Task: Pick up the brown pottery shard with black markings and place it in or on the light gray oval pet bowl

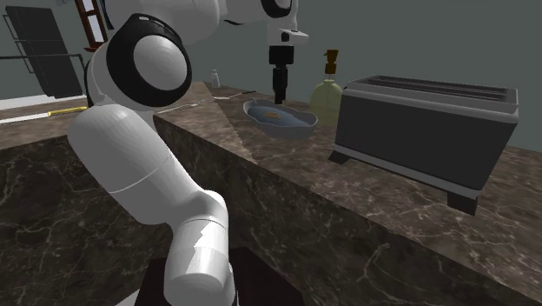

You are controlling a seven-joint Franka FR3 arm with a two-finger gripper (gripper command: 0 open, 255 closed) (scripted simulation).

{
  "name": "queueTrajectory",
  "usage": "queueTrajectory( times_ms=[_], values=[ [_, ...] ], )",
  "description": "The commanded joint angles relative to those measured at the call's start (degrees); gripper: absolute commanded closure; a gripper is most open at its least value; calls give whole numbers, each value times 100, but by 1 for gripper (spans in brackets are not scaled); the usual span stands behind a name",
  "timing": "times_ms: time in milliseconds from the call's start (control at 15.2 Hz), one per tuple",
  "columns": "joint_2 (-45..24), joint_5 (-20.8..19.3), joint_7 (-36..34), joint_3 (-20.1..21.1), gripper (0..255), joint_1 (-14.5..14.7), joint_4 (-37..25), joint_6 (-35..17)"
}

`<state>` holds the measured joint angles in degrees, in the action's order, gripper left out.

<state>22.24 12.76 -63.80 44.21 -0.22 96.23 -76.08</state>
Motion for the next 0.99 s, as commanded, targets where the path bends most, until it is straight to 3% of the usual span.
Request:
queueTrajectory(
  times_ms=[0, 132, 396, 924],
  values=[
    [0, 0, 0, 0, 0, 0, 0, 0],
    [0, 0, 0, 0, 0, 0, 0, 0],
    [-633, -315, -344, 330, 0, -158, -1264, 736],
    [-632, -315, -345, 330, 0, -157, -1263, 734]
  ],
)
